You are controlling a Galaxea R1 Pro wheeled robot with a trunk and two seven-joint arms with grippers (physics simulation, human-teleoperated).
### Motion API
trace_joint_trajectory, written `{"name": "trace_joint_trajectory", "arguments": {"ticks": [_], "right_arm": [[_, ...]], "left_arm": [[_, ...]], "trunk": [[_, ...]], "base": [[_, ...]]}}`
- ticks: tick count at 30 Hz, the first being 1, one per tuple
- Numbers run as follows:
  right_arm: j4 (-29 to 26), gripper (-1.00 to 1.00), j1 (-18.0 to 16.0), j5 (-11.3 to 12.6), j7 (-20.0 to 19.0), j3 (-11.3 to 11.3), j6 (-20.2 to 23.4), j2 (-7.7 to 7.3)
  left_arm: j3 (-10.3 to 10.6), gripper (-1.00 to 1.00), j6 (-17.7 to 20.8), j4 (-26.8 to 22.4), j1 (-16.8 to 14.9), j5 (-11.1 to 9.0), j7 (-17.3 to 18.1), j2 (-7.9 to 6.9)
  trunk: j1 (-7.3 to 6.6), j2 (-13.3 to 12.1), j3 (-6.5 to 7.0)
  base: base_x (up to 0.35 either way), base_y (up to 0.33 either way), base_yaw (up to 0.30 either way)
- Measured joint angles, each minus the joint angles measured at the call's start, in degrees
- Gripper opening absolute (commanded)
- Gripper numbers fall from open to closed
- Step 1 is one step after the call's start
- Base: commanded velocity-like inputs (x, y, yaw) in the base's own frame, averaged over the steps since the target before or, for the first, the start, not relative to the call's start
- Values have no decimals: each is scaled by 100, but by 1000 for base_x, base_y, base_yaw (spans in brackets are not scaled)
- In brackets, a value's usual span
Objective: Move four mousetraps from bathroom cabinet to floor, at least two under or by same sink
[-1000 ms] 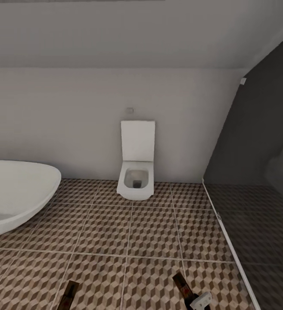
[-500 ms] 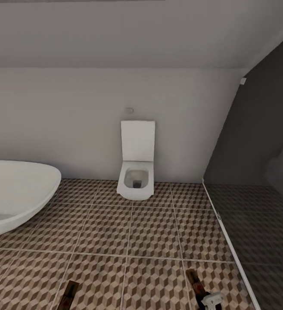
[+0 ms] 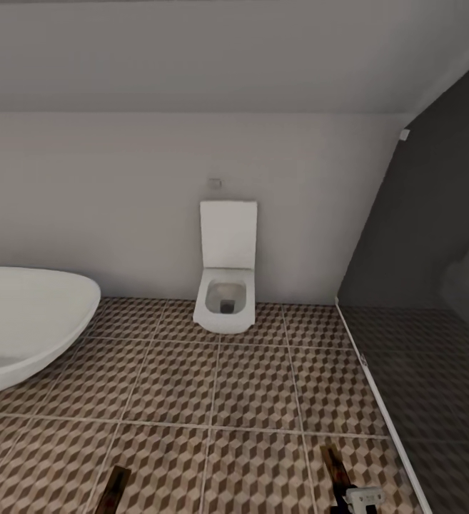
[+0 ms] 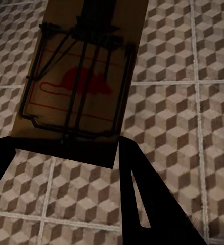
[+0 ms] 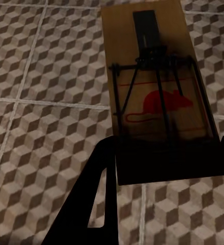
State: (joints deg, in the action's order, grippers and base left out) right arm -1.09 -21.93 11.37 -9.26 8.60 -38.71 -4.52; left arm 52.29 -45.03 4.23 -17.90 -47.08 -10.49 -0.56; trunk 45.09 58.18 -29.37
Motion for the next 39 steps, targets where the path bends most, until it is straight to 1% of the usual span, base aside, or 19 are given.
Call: {"name": "trace_joint_trajectory", "arguments": {"ticks": [25, 33, 39], "right_arm": [[8, -100, 0, 6, -2, 5, 1, 33], [7, -100, 0, 5, -8, 6, 1, 82], [6, -100, 0, 6, -9, 5, 1, 99]], "left_arm": [[9, -100, -1, 0, 0, 19, 5, 0], [17, -100, -1, 0, 0, 26, 5, 0], [17, -100, -1, 1, -1, 27, 5, 0]], "trunk": [[-1, 0, 0], [2, 0, 1], [2, 0, 22]], "base": [[309, 0, 0], [54, 0, -15], [3, 0, -154]]}}
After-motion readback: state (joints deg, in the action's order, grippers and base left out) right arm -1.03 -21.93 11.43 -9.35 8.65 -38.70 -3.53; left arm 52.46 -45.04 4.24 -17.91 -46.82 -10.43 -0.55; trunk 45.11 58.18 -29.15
